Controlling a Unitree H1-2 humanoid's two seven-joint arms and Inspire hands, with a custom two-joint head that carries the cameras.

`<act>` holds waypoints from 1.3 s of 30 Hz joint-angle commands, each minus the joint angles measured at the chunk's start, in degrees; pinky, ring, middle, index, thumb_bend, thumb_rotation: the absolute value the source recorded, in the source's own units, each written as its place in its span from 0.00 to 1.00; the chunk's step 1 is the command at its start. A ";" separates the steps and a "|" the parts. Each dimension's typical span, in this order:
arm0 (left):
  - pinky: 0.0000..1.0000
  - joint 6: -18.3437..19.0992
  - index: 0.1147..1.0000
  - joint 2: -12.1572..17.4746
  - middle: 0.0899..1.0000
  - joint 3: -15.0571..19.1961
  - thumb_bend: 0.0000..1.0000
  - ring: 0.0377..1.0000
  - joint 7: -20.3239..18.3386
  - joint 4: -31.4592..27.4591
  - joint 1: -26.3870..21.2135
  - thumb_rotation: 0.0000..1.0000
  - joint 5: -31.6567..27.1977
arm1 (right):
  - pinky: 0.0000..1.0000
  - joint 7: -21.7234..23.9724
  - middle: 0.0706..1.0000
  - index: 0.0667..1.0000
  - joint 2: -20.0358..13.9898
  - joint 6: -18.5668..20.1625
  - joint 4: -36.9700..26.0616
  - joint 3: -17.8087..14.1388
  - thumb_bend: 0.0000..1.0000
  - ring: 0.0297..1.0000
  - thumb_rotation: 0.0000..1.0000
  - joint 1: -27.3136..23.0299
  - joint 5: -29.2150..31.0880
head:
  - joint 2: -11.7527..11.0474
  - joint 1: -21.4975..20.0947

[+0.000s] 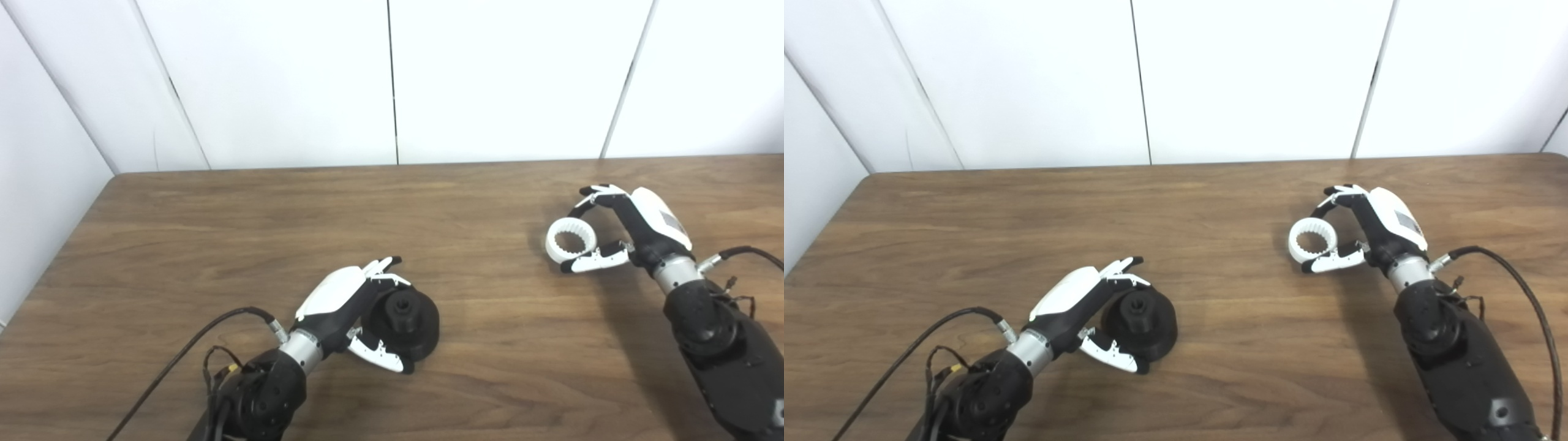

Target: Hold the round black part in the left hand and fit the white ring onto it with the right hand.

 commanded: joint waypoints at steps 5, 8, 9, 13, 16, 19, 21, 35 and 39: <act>0.92 -0.39 0.63 0.09 1.00 -0.09 0.83 1.00 -0.54 -0.90 -0.29 0.19 -0.51 | 0.90 1.61 0.83 0.45 0.33 1.42 -5.04 -2.03 0.52 0.94 0.15 -1.39 2.13 | 0.20 0.26; 0.93 -0.34 0.63 0.09 1.00 -0.04 0.83 1.00 -0.58 -0.79 -0.26 0.19 -0.57 | 0.92 3.07 0.84 0.45 0.81 2.86 -7.41 -2.55 0.52 0.95 0.15 -0.85 3.26 | 0.46 0.23; 0.94 -0.35 0.63 0.09 1.00 -0.03 0.83 1.00 -0.59 -0.75 -0.28 0.19 -0.59 | 0.93 3.53 0.84 0.45 0.90 3.30 -8.46 -2.55 0.52 0.96 0.15 -0.63 3.40 | 0.46 0.23; 0.93 -0.49 0.63 0.06 1.00 -0.11 0.83 1.00 -0.56 -0.63 -0.38 0.20 -0.53 | 0.92 5.19 0.84 0.45 1.37 5.52 -12.52 -2.55 0.52 0.95 0.15 0.09 3.37 | 0.47 0.02; 0.92 -0.56 0.63 -0.01 1.00 -0.21 0.83 1.00 -0.52 -0.50 -0.45 0.20 -0.43 | 0.92 6.43 0.84 0.45 1.58 6.43 -14.97 -2.45 0.52 0.95 0.15 0.44 3.84 | 0.58 -0.11; 0.92 -0.69 0.63 -0.24 1.00 -0.31 0.83 1.00 -0.39 -0.21 -0.52 0.20 -0.42 | 0.91 7.52 0.83 0.45 1.83 6.56 -17.43 -2.38 0.52 0.95 0.15 0.84 4.57 | 0.42 -0.09; 0.92 -0.79 0.63 -0.32 1.00 -0.39 0.83 1.00 -0.32 -0.04 -0.59 0.20 -0.39 | 0.91 8.17 0.83 0.45 2.20 7.42 -19.42 -2.32 0.52 0.94 0.15 1.21 4.91 | 0.42 -0.09; 0.91 0.24 0.64 -0.73 1.00 -0.84 0.83 1.00 -1.02 -0.20 -1.26 0.19 0.00 | 0.91 11.28 0.81 0.45 6.01 11.21 -30.55 -0.65 0.53 0.93 0.15 4.16 5.27 | 0.87 0.22; 0.91 0.14 0.63 -0.83 1.00 -0.94 0.83 1.00 -0.91 -0.03 -1.46 0.19 -0.09 | 0.90 12.15 0.81 0.45 6.83 11.71 -32.09 0.76 0.52 0.92 0.15 4.69 4.36 | 0.91 0.36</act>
